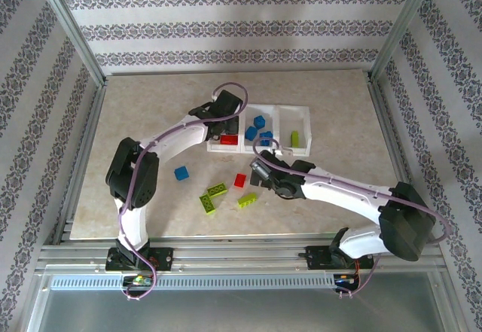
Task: Sort the legos into containers by color
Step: Place the lego in the container, then pick up the lego from the bottom-center of the table.
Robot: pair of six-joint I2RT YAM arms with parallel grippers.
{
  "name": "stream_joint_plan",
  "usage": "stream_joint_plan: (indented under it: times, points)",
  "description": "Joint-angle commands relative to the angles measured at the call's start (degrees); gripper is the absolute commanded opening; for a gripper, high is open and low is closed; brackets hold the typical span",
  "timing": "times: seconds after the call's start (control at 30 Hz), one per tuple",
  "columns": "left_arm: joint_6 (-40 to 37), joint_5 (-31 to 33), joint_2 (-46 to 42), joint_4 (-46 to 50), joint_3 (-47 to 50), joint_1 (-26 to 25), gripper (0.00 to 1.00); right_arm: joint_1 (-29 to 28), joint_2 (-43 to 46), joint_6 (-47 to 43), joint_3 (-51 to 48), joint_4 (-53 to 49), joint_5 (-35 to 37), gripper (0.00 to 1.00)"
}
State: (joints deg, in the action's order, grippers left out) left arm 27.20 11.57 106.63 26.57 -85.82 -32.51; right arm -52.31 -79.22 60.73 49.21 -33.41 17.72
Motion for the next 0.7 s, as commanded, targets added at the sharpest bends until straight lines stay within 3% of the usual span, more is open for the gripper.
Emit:
stream_joint_plan:
  times: [0.0,0.13,0.37,0.67]
  points:
    - [-0.45,1.94,-3.45,0.68,1.84,0.33,0.61,-1.45,-1.06,2.53,-0.28,-0.90,-1.66,0.98]
    - [0.44,2.26,-6.12,0.55,3.82,0.85,0.69,-3.34,-2.17,3.47,0.59,-1.02,-3.15,0.98]
    - [2.46,4.16,-12.55,-0.67,9.19,2.33,1.00,-5.42,-5.67,5.10,1.92,-0.28,-5.79,0.98]
    - [5.28,7.32,-22.52,-2.81,18.91,4.26,1.00,-6.75,-10.00,5.32,2.98,1.74,-9.13,0.95]
